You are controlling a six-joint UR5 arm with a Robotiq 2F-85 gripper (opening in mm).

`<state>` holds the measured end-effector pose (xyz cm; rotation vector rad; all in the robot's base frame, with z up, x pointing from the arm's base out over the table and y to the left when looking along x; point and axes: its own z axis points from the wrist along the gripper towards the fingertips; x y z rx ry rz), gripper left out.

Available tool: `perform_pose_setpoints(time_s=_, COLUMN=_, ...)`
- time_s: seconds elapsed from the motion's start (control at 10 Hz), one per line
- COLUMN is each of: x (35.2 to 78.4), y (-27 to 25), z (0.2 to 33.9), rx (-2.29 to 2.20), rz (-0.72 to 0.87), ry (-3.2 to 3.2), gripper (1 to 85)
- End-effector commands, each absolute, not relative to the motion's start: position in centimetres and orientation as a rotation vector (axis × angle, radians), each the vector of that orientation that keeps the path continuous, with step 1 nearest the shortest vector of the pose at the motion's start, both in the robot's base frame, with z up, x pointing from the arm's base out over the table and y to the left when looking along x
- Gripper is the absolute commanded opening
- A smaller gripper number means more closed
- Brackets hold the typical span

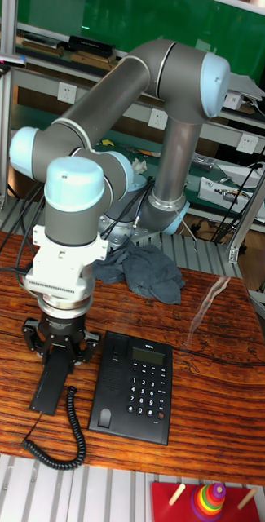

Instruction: Place the handset of the telephone on the corresponding phone cradle

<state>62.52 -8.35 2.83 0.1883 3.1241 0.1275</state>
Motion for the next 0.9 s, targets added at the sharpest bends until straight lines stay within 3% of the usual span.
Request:
perform_pose_setpoints(time_s=0.0, x=62.4, y=-7.1, z=3.6, rx=0.107, rz=0.156, ry=3.150, gripper=31.0)
perform_pose_setpoints(time_s=0.8, x=62.4, y=-5.6, z=6.6, rx=0.089, rz=0.156, ry=3.167, gripper=29.0)
